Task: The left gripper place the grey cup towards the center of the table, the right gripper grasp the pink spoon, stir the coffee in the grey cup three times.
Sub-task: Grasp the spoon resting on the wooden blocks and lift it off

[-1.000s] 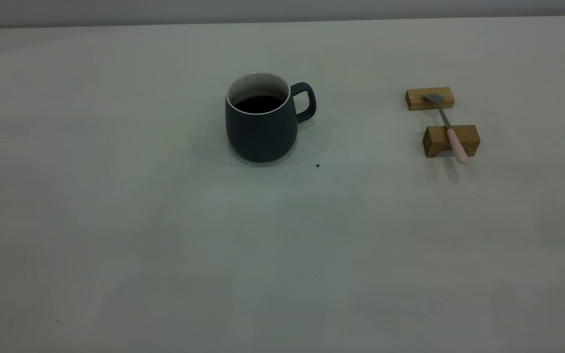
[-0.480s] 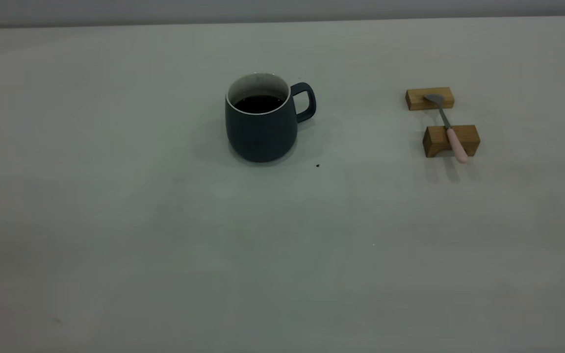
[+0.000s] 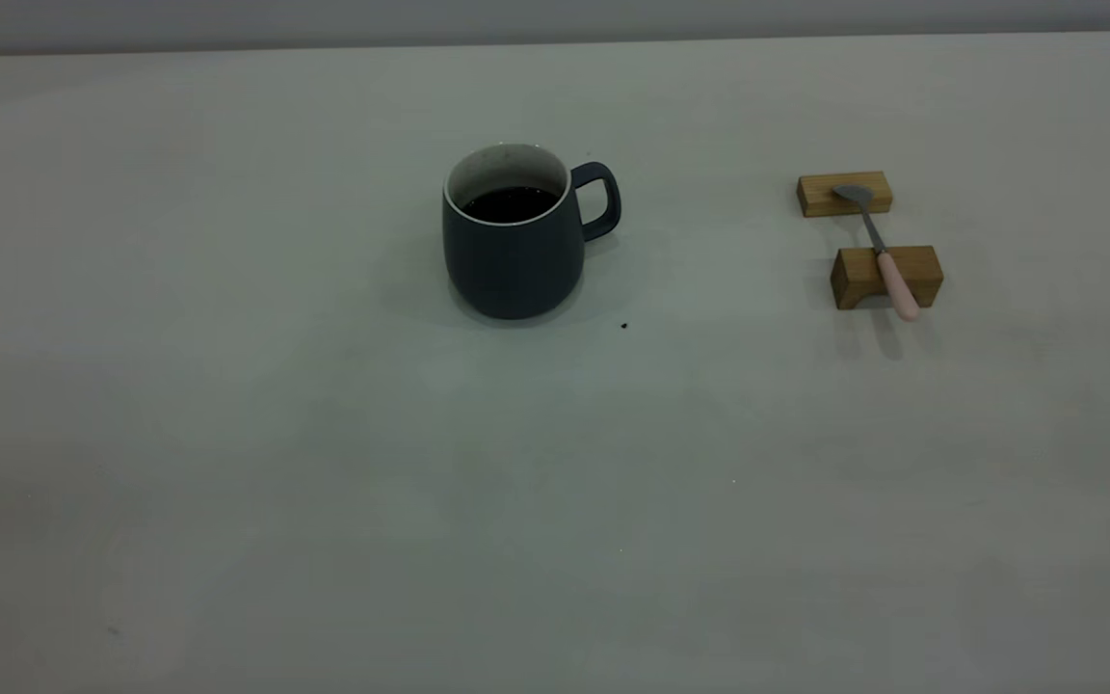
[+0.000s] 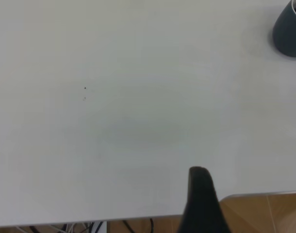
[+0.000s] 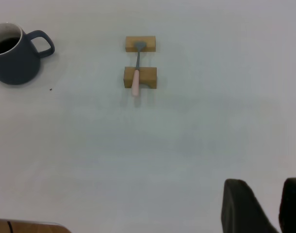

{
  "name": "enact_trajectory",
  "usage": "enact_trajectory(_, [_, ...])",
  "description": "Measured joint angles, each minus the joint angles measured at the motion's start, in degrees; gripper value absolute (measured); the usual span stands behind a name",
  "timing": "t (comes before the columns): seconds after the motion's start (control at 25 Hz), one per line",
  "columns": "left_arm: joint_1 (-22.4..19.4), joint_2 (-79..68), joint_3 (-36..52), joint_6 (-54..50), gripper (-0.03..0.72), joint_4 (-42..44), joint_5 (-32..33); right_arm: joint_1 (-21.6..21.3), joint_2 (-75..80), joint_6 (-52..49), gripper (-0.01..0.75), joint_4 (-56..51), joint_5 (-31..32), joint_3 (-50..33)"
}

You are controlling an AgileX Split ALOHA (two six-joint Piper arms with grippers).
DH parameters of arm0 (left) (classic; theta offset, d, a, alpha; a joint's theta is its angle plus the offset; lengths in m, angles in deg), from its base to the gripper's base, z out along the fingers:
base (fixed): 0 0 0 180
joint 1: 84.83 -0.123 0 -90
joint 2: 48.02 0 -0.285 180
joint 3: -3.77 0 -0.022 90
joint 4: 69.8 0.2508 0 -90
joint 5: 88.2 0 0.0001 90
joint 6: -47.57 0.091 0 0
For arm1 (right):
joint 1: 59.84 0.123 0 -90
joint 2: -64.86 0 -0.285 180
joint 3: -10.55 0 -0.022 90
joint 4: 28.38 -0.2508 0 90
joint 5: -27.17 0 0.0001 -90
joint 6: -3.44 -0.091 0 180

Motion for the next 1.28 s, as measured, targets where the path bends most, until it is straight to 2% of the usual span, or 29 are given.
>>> enact_trajectory(0.76, [0.0, 0.0, 0.0, 0.0, 0.591, 0.0, 0.0, 0.0, 0.0, -0.05, 0.237, -0.87, 0.0, 0.0])
enact_trajectory(0.96, [0.0, 0.0, 0.0, 0.0, 0.591, 0.0, 0.0, 0.0, 2.1, -3.7, 0.247, 0.42, 0.29, 1.35])
enact_trajectory(1.08, [0.0, 0.0, 0.0, 0.0, 0.591, 0.0, 0.0, 0.0, 10.24, -4.76, 0.31, 2.21, 0.2, 5.35])
enact_trajectory(1.16, [0.0, 0.0, 0.0, 0.0, 0.591, 0.0, 0.0, 0.0, 19.17, -5.56, 0.397, 1.98, -1.39, 7.74])
enact_trajectory(1.28, [0.0, 0.0, 0.0, 0.0, 0.591, 0.0, 0.0, 0.0, 35.14, -6.18, 0.544, 1.86, -7.14, 10.63])
